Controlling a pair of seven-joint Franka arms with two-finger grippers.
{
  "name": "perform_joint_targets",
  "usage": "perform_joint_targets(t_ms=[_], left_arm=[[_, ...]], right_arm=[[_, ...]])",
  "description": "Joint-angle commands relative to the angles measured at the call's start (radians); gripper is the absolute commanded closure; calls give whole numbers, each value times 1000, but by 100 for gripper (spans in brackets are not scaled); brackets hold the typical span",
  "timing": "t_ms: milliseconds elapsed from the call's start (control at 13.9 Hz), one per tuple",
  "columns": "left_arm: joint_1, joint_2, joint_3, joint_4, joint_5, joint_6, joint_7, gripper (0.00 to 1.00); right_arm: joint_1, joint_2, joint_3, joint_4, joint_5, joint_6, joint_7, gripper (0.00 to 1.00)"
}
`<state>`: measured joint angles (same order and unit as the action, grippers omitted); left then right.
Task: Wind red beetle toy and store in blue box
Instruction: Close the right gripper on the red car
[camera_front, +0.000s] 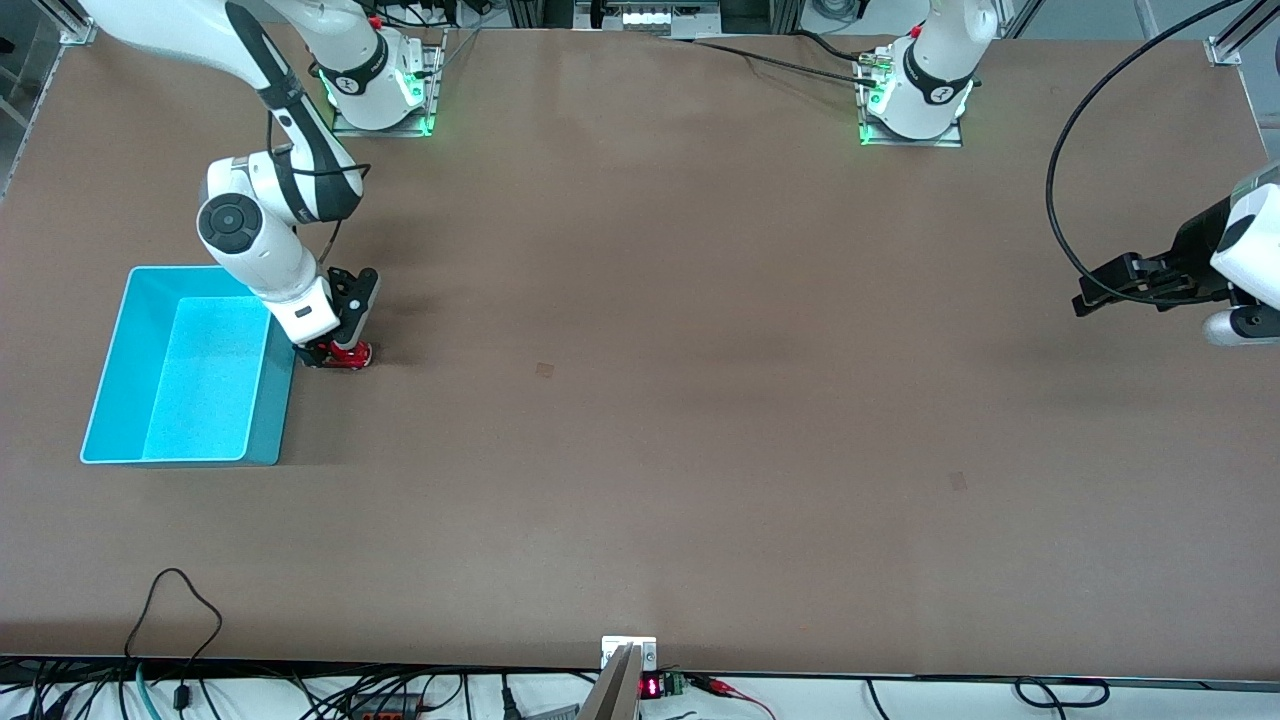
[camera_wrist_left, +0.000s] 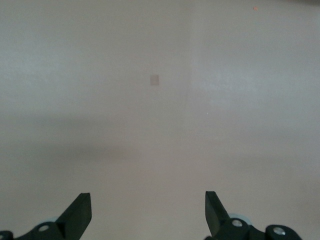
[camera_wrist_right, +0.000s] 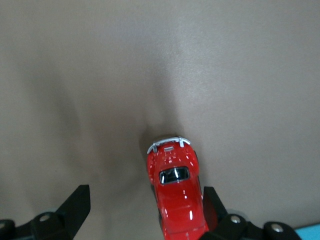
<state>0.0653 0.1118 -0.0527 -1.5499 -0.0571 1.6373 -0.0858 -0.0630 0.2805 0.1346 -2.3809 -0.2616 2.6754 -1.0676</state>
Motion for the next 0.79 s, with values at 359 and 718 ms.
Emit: perform_joint_targets(t_ms=[359,718], left_arm=[[2,-37,-3,-12,20,-27,67,0],[5,-40,-3,-32,19,-31,17,0]], right_arm=[[-87,72,19,6,-19,127,-140,42],[-86,37,20,19,-2,113,-38,100]])
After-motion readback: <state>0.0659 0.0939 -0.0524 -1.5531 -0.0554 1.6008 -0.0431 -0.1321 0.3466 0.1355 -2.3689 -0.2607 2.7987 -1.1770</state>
